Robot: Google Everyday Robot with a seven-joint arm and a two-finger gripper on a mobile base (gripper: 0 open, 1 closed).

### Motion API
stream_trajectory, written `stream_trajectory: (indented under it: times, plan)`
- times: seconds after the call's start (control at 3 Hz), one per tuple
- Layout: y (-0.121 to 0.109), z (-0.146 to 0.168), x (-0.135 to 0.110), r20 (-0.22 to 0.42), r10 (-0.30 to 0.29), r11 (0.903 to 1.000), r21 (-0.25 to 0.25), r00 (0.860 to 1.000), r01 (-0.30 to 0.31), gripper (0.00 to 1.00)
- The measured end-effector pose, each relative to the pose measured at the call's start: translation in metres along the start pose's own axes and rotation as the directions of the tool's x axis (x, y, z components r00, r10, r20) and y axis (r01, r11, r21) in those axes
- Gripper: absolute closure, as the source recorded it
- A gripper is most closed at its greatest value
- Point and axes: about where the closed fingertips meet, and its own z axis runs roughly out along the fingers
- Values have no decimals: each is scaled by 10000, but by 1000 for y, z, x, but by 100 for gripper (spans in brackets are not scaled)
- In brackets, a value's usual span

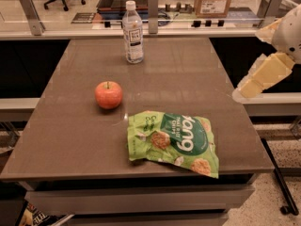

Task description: Knock blue plastic bottle over

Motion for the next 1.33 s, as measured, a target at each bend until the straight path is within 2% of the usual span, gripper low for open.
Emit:
stream_trajectory:
  times: [0.33,0.67,1.0,1.33]
  plan:
    - [-24,21,-25,1556,438,9981,368,9868,-501,0]
    - [-39,46,-48,2799,642,9947,593,9579,-840,0]
    - [-51,78,-70,4063,900,9895,669,9093,-1278,0]
    - [-57,99,-92,5068,1049,9799,944,8557,-1760,0]
